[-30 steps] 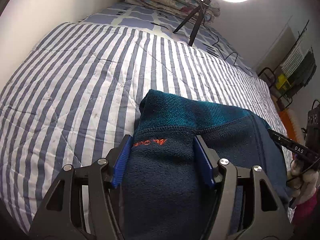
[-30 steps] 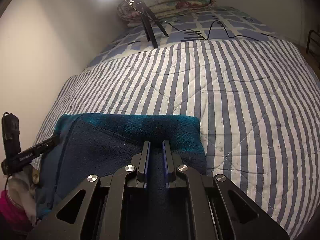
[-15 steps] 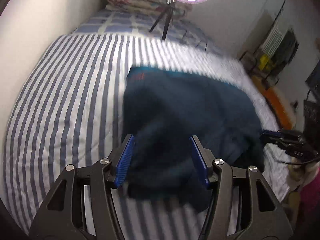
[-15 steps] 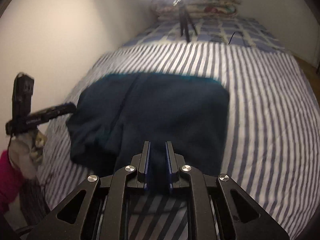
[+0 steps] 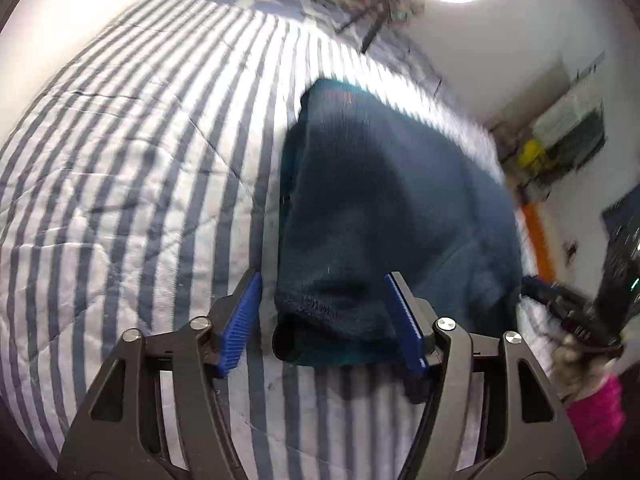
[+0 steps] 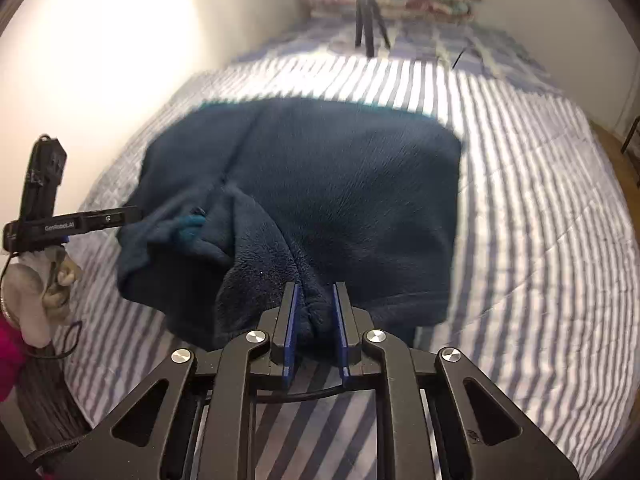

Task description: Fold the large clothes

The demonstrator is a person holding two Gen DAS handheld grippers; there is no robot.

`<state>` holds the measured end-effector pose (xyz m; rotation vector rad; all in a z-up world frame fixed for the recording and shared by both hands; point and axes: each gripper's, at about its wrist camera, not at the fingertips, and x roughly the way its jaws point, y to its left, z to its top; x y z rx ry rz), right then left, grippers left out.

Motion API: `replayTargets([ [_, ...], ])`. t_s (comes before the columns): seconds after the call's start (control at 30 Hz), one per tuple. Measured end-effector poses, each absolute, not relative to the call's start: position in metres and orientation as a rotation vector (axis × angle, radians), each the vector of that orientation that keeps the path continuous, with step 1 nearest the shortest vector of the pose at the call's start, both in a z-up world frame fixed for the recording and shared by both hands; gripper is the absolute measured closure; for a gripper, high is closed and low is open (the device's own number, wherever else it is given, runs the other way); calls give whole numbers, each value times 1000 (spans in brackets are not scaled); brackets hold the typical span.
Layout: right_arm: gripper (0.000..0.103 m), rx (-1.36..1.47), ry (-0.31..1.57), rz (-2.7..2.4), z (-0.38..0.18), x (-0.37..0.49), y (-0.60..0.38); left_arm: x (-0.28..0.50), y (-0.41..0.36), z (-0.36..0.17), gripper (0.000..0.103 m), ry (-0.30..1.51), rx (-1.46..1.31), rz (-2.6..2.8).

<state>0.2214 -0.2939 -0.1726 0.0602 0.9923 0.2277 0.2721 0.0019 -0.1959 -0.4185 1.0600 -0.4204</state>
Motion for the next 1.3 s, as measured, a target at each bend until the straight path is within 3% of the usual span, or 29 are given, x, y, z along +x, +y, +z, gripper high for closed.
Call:
replayTargets([
  [0.03, 73, 77, 964, 228, -165, 218, -300, 274, 11, -191, 32, 1046, -471, -433],
  [0.07, 61, 93, 940, 228, -160, 214, -306, 276, 19, -188, 24, 1038, -513, -442],
  [0.1, 51, 114, 906, 224, -153, 210, -315, 278, 27, -185, 23, 1031, -545, -446],
  [0.2, 37, 175, 833, 187, -140, 210, -344, 292, 49, -184, 22, 1022, -661, -447],
  [0.73, 31, 519, 1014, 284, -212, 260, -408, 342, 22, -246, 22, 1180, -828, -512],
  [1.3, 30, 673, 1073, 399, -247, 273, -414, 341, -7, -246, 23, 1132, -724, -504],
])
